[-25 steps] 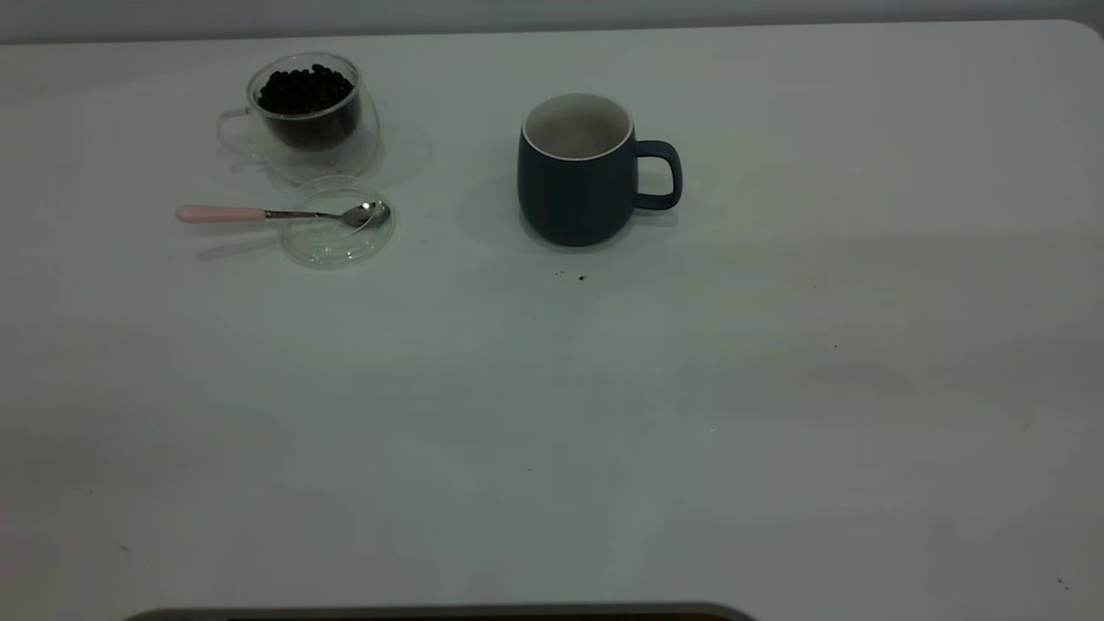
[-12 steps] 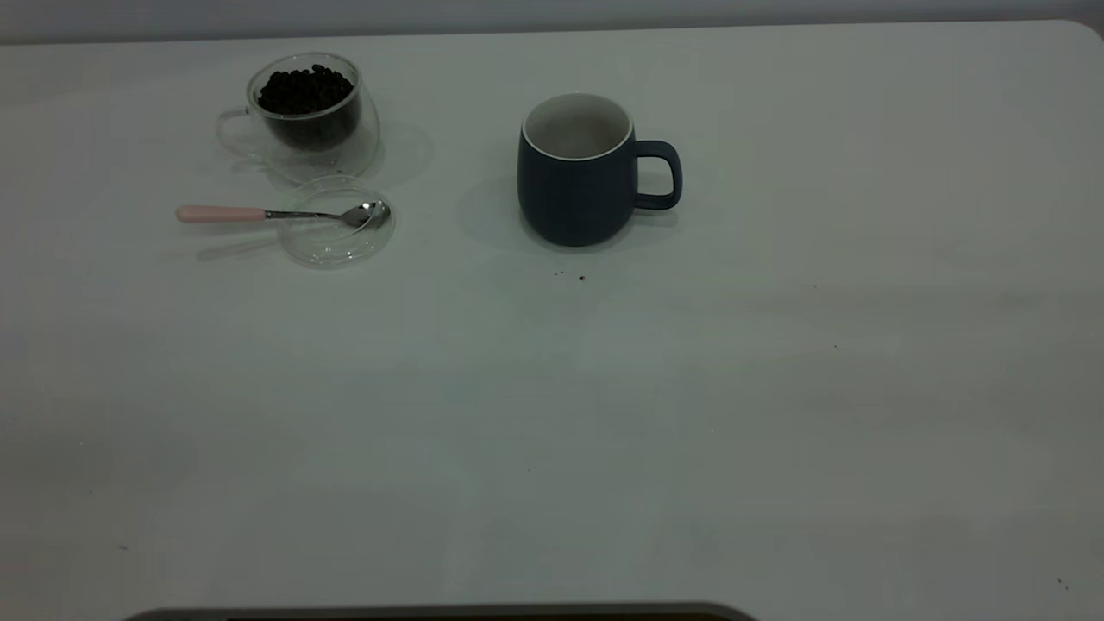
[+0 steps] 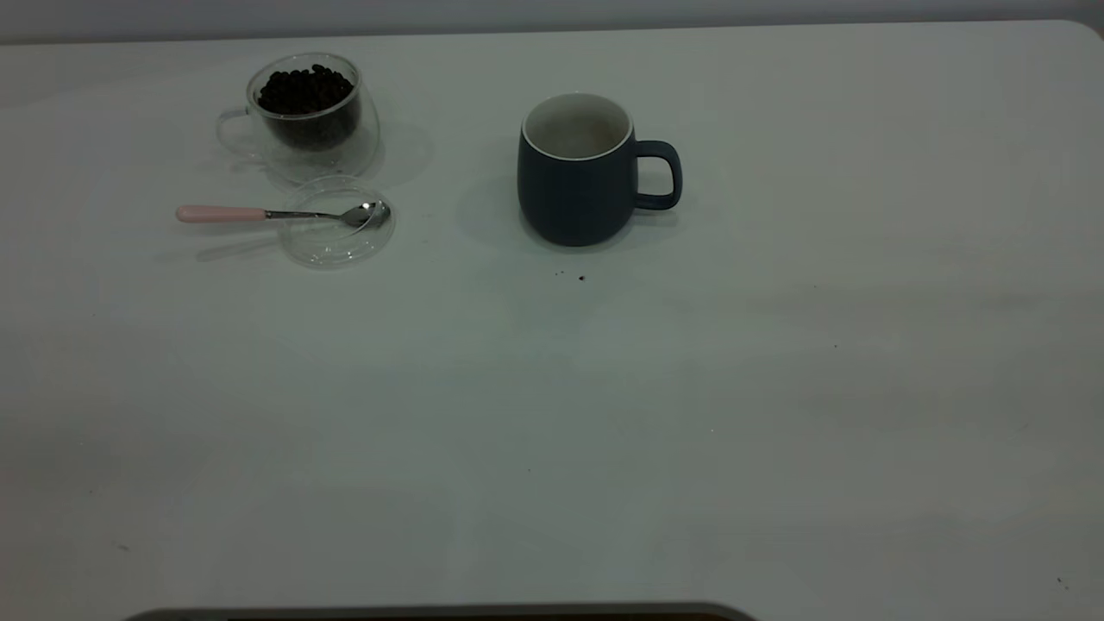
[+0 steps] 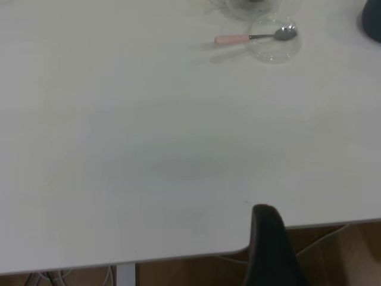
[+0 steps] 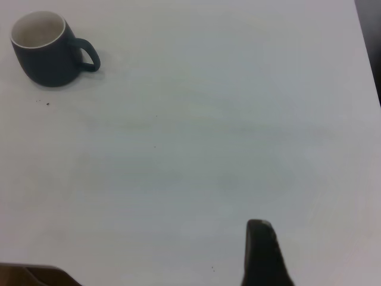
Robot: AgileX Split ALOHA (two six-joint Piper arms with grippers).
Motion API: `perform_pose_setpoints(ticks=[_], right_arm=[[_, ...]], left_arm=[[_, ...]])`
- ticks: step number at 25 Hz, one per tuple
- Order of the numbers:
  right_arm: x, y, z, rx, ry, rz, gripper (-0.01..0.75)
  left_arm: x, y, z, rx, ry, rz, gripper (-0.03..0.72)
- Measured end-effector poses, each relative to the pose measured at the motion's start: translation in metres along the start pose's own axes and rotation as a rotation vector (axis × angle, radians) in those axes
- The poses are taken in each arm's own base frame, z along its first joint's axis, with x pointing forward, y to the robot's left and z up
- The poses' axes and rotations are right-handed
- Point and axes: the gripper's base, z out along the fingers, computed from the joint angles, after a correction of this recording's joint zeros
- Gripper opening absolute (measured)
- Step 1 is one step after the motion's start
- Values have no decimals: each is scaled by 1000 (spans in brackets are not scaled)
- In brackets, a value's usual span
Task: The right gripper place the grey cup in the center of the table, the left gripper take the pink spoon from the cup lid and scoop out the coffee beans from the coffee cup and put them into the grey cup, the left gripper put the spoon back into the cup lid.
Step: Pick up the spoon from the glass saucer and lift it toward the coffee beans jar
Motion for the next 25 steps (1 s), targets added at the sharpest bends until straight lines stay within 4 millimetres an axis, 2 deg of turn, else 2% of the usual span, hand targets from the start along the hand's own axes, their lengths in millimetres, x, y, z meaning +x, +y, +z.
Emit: perform_pose_setpoints(ticks=[11,18,25], right_arm=[[0,0,0,-1,-4,0,507],[0,0,-1,-1,-5,0,507],[0,0,-1,-1,-5,0,507]], left_arm=[[-5,-3,0,30,-54,-13,507],[-17,-23,-5,265,-179,-105,507],[-25,-30,-9,359,-252,-152,507]])
